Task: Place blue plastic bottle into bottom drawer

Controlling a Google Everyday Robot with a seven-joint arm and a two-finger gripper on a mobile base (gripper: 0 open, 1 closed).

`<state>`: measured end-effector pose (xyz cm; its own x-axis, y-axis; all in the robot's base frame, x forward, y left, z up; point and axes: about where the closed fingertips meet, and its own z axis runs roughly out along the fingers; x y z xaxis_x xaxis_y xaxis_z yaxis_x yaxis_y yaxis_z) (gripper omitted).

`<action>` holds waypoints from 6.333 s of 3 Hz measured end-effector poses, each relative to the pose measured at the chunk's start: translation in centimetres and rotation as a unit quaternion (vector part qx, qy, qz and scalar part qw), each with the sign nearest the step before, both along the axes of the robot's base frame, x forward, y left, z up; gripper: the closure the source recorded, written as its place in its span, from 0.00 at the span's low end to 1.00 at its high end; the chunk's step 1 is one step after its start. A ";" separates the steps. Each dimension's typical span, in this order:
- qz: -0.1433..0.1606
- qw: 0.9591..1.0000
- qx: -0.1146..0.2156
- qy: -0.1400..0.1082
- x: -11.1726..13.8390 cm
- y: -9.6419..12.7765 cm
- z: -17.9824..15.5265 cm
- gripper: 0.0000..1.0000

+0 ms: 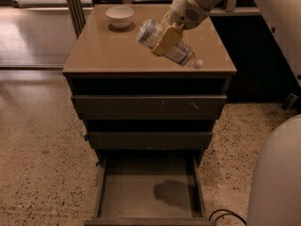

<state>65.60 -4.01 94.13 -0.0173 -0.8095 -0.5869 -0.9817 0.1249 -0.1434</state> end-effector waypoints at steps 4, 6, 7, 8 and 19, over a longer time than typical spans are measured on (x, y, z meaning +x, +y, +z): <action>0.014 0.999 0.025 0.032 -7.4 3.1 -5.9 1.00; 0.011 0.998 0.014 0.063 -10.2 4.4 -14.9 1.00; 0.011 0.998 0.014 0.063 -10.2 4.3 -14.9 1.00; 0.002 0.996 -0.003 0.093 -11.0 2.1 -21.1 1.00; -0.142 0.973 -0.142 0.117 -18.6 -4.6 -60.8 1.00</action>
Offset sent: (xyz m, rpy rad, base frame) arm -0.0509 0.0113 -0.0040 0.0493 0.0430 0.0497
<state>46.98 -8.58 33.33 -0.3704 -0.8811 -0.2940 -0.9233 0.3839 0.0126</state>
